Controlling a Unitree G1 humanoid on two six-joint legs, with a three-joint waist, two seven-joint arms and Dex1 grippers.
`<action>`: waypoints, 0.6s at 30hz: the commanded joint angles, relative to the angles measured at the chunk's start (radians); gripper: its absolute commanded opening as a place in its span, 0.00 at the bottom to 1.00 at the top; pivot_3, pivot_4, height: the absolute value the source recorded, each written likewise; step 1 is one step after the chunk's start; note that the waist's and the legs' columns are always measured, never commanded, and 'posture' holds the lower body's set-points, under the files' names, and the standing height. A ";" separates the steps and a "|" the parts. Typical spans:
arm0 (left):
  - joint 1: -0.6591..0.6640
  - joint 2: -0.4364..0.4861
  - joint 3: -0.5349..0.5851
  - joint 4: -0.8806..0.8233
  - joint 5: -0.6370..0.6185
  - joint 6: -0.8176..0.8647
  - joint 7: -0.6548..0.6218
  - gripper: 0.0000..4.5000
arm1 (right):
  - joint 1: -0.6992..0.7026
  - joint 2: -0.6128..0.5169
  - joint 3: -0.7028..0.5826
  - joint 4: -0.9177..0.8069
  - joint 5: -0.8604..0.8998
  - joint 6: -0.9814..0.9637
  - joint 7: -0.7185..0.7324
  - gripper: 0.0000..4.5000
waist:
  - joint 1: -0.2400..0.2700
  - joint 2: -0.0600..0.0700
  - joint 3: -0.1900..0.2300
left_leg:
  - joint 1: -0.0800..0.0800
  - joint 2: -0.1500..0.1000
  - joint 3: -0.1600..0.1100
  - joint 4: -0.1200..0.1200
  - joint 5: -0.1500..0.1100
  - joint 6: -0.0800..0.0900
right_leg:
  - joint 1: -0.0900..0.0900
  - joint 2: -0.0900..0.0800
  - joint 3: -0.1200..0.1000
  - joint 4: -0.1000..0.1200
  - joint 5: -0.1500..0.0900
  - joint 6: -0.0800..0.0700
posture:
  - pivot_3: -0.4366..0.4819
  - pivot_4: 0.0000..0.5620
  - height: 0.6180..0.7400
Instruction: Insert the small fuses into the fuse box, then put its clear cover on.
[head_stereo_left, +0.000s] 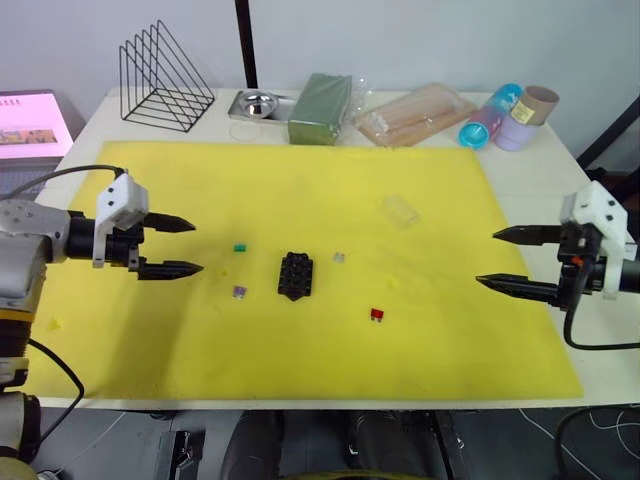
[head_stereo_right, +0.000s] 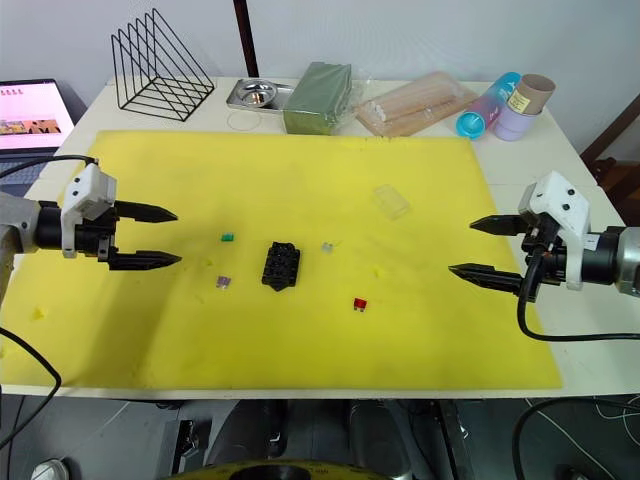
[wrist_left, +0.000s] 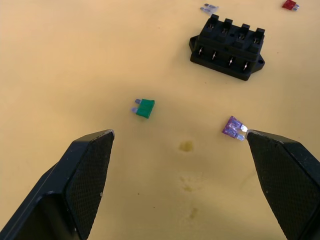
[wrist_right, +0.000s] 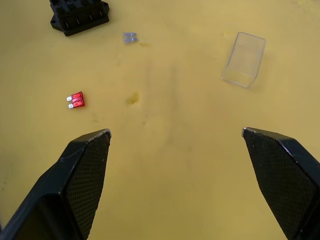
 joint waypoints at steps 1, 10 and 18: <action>-0.021 0.015 0.014 -0.003 0.000 -0.008 0.002 1.00 | -0.015 -0.013 -0.029 -0.026 0.016 0.002 -0.008 1.00 | 0.000 0.000 0.000 | 0.000 0.000 0.000 0.000 0.000 0.000 | 0.000 0.000 0.000 0.000 0.000 0.000 | 0.48 0.27 1.00; -0.042 0.016 0.015 -0.009 -0.015 0.033 0.004 1.00 | -0.035 -0.002 0.002 -0.029 0.023 -0.001 -0.024 1.00 | -0.001 0.000 0.000 | 0.000 0.000 0.000 0.000 0.000 0.000 | 0.000 0.000 0.000 0.000 0.000 0.000 | 0.48 0.27 1.00; -0.037 0.028 -0.001 -0.002 0.005 0.041 -0.001 1.00 | -0.024 0.008 0.002 -0.041 0.039 0.014 -0.034 1.00 | 0.000 0.000 0.000 | 0.000 0.000 0.000 0.000 0.000 0.000 | 0.000 0.000 0.000 0.000 0.000 0.000 | 0.48 0.27 1.00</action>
